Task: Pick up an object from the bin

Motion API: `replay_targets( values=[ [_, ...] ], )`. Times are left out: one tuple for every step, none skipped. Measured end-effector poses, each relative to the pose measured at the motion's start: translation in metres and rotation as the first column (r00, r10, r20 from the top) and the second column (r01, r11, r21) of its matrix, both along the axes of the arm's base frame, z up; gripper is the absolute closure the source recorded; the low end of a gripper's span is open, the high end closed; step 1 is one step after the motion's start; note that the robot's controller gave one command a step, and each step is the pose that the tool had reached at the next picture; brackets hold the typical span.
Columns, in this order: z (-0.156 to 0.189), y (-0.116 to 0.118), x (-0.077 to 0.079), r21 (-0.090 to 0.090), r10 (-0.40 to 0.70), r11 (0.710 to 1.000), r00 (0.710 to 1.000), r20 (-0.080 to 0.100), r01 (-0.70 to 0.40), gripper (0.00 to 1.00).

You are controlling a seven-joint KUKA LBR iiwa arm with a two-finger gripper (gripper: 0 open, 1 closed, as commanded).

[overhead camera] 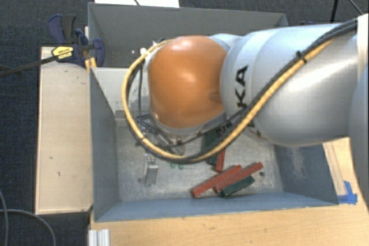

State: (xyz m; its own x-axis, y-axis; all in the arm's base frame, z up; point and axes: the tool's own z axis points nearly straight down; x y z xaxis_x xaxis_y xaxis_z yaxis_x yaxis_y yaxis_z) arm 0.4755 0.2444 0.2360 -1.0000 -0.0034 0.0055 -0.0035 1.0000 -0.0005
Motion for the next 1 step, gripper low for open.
replay_targets(
  values=[
    [-0.1665, -0.0209, 0.0117, 0.0, 0.727, 0.686, 0.686, 0.007, -0.727, 0.0]
  ],
)
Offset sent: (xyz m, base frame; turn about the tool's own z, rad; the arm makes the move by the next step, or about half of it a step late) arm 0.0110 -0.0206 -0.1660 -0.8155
